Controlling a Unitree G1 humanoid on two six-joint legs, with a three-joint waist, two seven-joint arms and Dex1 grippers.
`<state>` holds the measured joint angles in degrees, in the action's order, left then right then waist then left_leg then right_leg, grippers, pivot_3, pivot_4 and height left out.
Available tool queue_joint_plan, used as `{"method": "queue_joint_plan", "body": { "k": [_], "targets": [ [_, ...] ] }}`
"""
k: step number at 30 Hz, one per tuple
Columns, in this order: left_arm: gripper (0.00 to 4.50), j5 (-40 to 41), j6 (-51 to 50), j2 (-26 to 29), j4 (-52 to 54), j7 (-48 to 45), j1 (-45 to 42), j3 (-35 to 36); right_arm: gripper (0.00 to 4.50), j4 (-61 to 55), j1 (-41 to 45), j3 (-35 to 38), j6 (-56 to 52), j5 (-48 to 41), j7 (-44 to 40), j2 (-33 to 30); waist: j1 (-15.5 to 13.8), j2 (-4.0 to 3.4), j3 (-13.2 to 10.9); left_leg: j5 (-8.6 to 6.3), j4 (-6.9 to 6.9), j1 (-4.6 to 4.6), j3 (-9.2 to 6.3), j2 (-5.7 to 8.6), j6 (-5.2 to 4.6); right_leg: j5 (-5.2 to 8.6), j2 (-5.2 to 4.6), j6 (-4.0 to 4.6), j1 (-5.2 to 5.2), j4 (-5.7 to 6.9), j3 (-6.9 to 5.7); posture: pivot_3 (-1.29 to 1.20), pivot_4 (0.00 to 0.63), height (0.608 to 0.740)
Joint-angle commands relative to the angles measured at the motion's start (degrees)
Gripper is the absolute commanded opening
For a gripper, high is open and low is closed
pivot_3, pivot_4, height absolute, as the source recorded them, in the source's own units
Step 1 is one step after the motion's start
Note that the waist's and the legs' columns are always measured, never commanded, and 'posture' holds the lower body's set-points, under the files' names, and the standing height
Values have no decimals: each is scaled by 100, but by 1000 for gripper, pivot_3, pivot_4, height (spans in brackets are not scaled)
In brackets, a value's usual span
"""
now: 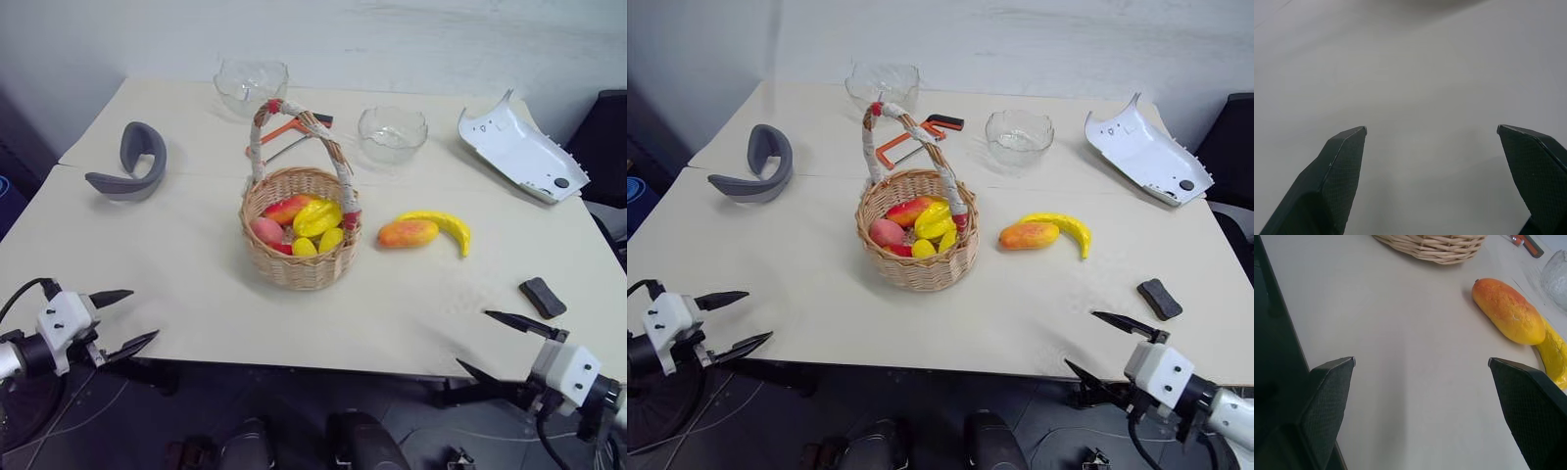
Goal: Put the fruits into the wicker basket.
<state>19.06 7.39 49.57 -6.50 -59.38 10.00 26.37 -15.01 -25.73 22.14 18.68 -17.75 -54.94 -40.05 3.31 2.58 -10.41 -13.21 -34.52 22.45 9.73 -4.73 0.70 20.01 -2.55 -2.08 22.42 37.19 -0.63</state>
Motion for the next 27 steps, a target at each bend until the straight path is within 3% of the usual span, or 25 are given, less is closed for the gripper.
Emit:
{"method": "queue_joint_plan", "body": {
  "k": [1,6,9,13,17,20,27],
  "targets": [
    [4500,126,-5,83,216,-77,-8,88,4476,-106,-55,-13,-2,-43,32,17,-2,0,0,0,0,-1,0,0,1,-5,0,-9,0,2,-3,0,150,740],
    [4500,725,-1032,110,548,-244,-119,72,4476,-89,87,-92,-154,-40,159,30,12,0,0,1,0,-10,-1,-1,6,-4,0,-11,1,18,-7,0,150,740],
    [4500,1173,-1562,79,845,-276,-345,113,4476,-417,604,-224,-845,-315,411,-67,26,-2,-1,5,-4,-14,-2,-2,8,-2,0,-8,-1,25,-7,0,150,740],
    [4500,1629,-2361,141,1444,-279,-713,-121,4476,-317,2277,-1067,-2287,-96,357,-628,121,-12,-8,13,-23,-20,-4,-1,1,1,-4,33,-2,26,-6,0,150,740],
    [4500,2027,-2958,87,2020,-268,-1136,-464,4476,657,4192,-2191,-3199,874,543,-679,148,-16,-11,15,-25,-21,-4,-1,4,0,-4,40,4,29,-11,0,150,740],
    [4500,2357,-3410,6,2261,-81,-1410,-528,4476,1346,5068,-2724,-3208,1410,654,-465,143,-17,-12,24,-21,-8,-4,-2,2,-20,2,-15,25,46,-12,0,150,740],
    [4500,2573,-3741,-268,2615,196,-1653,-688,4476,3594,6825,-3745,-2294,2683,943,149,168,-44,-29,11,-57,6,4,-7,48,24,21,-43,41,76,6,0,150,740]
  ]
}}
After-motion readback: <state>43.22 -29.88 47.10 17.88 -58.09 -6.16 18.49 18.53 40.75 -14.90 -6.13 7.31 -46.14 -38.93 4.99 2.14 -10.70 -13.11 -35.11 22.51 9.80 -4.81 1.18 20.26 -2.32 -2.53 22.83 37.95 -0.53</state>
